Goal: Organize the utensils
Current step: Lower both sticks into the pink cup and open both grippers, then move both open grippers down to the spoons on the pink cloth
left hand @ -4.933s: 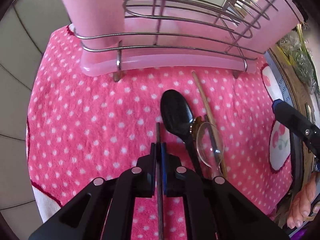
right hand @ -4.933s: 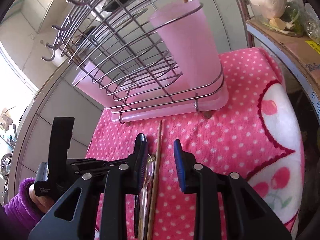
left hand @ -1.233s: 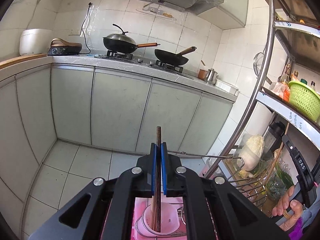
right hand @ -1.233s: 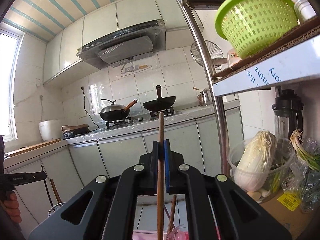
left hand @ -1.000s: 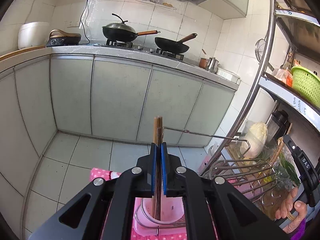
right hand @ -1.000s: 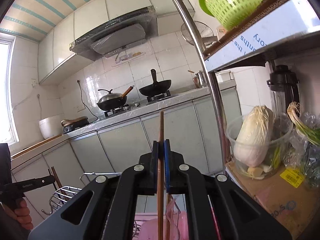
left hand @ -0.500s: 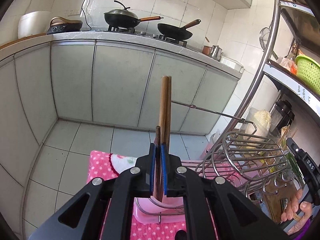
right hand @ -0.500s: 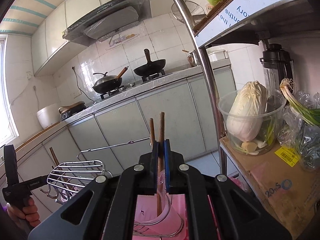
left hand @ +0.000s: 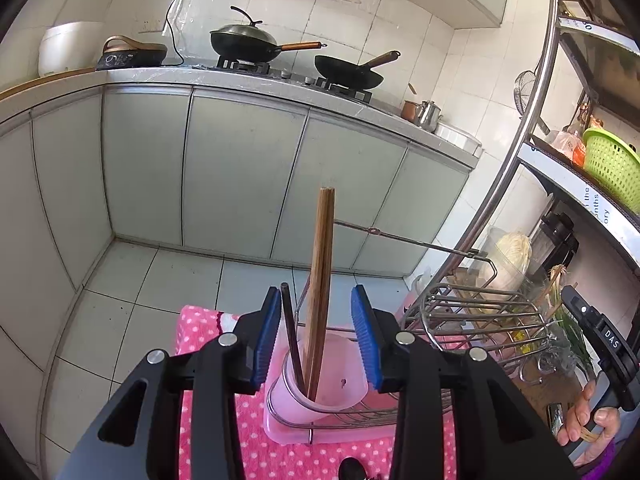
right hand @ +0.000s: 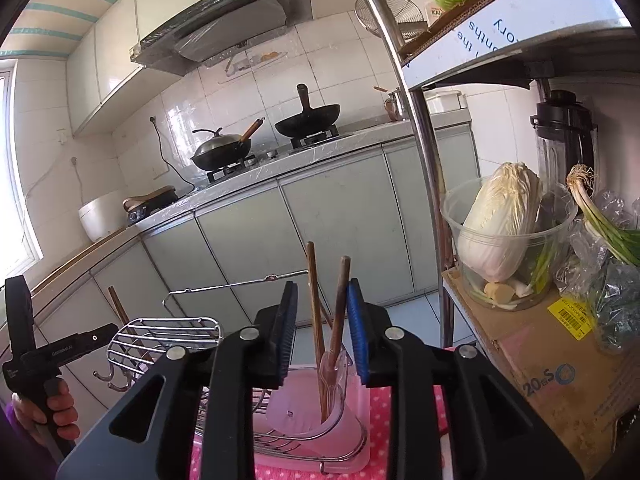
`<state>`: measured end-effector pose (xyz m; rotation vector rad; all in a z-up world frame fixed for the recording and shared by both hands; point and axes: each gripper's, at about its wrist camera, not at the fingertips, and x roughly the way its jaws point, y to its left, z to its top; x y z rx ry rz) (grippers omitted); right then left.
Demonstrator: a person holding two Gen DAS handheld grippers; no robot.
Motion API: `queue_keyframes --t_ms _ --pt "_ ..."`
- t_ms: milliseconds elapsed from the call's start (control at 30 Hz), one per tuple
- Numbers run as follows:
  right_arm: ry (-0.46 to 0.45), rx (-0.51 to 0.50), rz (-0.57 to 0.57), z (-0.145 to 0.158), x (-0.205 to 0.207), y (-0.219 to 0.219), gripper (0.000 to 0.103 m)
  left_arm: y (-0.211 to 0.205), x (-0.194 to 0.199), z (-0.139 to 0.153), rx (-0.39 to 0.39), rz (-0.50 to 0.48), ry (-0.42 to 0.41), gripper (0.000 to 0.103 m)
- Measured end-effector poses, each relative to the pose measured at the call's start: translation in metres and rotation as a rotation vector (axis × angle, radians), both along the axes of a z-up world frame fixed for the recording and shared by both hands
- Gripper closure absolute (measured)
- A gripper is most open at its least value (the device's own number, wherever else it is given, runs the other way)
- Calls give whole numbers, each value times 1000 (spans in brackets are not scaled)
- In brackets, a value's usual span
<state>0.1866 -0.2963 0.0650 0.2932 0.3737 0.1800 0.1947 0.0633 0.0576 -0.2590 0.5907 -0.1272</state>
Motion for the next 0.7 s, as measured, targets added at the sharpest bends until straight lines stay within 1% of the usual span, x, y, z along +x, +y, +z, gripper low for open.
queue_keyframes --t_ms 333,467,600,700 --pt "-43 -3 -12 20 -30 -9 77 2 -26 19 9 3 -40 68" --pt "-60 -28 -12 24 -43 -7 77 2 -42 24 8 -5 -60 68" --pt "-62 -14 -11 26 -54 -9 77 2 -55 25 6 -20 -58 67" --pt "-69 -6 -15 27 -66 -11 77 2 -64 23 -11 -35 -49 67"
